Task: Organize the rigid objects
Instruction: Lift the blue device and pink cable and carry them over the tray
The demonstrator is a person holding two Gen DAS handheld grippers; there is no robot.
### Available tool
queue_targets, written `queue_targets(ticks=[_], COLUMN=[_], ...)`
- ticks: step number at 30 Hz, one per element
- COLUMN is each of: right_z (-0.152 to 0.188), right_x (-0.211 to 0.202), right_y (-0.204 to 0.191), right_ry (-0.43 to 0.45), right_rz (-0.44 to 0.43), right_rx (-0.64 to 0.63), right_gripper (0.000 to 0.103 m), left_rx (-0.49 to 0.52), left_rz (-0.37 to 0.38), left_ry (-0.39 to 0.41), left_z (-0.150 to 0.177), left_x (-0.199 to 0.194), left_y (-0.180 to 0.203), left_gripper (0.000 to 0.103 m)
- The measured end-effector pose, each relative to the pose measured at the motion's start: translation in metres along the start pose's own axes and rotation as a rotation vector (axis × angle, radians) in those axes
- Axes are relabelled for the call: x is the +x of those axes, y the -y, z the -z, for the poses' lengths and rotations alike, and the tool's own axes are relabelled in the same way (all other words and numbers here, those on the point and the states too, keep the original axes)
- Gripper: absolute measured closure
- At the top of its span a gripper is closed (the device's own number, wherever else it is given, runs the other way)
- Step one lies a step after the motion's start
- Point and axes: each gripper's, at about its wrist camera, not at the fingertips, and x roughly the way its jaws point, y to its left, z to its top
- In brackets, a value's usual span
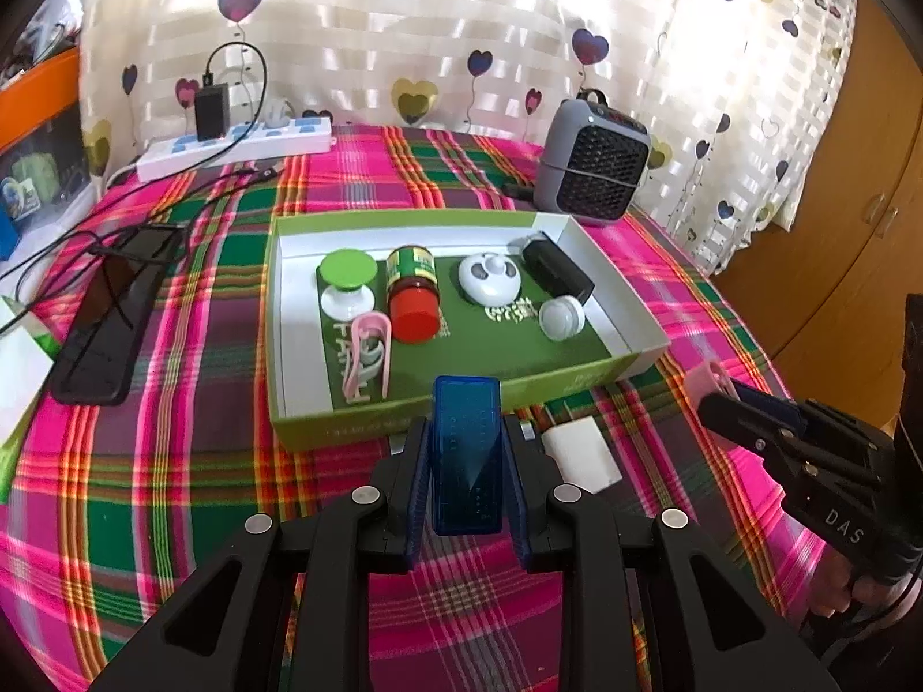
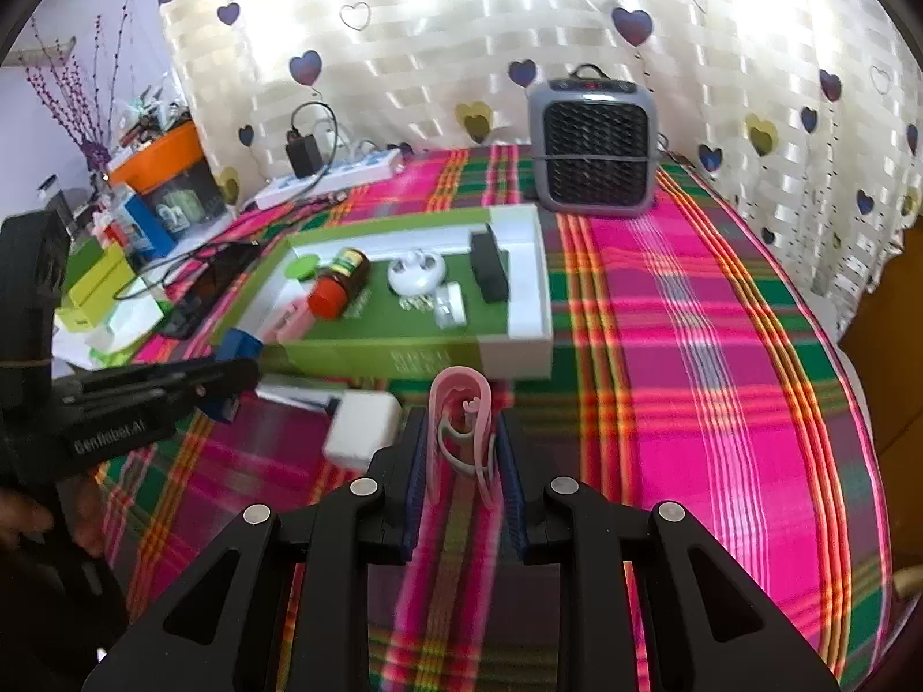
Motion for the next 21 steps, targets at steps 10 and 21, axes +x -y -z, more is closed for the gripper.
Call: queue_targets(ticks=[10,21], right_z=[-0.031,-0.058], right_x=[0.017,0.057], right_y=[-0.007,-0.013], right_ry=[0.011,-0.027], right_rz=[-0.03,-0.08], right_rx=[-0.027,-0.027], right_gripper=[0.079,0.079], left_rx=[0.002,-0.005], left_rz=[0.021,0.034], left_ry=[0.005,-0.017], left_z=[-0.016,-0.03], left_x=[0.008,0.03], left_y=[-0.003,-0.007], left_gripper=[0.081,0.081])
